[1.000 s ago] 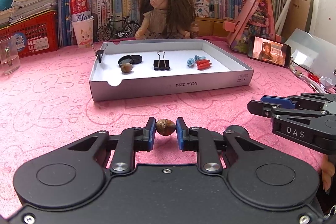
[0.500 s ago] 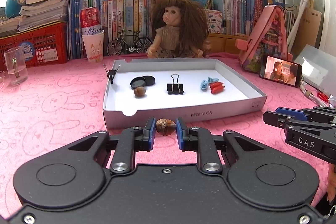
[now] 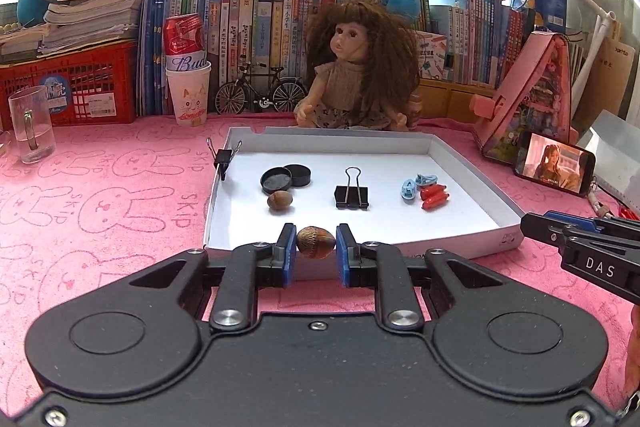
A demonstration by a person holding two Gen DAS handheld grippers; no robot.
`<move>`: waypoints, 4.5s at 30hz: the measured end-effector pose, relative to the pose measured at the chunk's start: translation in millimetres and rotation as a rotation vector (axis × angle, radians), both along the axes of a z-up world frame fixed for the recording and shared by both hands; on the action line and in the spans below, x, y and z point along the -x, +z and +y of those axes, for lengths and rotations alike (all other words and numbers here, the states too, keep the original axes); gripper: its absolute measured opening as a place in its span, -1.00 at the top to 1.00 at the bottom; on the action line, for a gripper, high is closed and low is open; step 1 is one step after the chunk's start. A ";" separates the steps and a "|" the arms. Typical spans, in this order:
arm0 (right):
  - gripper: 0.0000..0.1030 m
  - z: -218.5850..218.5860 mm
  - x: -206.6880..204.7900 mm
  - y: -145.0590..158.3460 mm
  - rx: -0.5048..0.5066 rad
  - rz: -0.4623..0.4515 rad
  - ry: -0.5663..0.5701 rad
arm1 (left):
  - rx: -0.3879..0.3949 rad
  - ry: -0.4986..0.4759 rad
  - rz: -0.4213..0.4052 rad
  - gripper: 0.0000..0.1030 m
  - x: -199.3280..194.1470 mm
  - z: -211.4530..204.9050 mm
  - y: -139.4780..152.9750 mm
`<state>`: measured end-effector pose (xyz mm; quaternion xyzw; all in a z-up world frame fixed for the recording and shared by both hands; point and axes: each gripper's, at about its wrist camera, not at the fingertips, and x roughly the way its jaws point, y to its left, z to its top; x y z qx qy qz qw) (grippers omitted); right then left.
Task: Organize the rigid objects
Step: 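Carry the acorn and the clear lid over the white tray, then lower and open left gripper beside the other nut while right releases the clear lid by the crayons, then withdraw both tools from the tray to the black discs on the desk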
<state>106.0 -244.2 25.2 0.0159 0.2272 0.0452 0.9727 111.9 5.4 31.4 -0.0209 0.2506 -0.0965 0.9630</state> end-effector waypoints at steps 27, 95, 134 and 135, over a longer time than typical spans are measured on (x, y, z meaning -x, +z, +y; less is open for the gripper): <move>0.37 7.9 -84.9 -10.2 0.014 0.054 -0.023 | 0.010 0.069 0.093 0.62 -86.8 -0.6 -20.1; -0.56 15.5 -64.7 0.5 -0.012 0.049 0.050 | -0.004 -0.080 0.012 -0.11 -37.9 -15.7 -2.3; -0.68 10.1 26.3 -19.8 0.039 0.051 0.164 | -0.012 -0.241 0.043 -0.17 58.9 -7.7 -25.6; -0.68 9.3 27.9 -20.8 0.040 0.053 0.162 | -0.013 -0.243 0.045 -0.17 60.5 -7.4 -26.4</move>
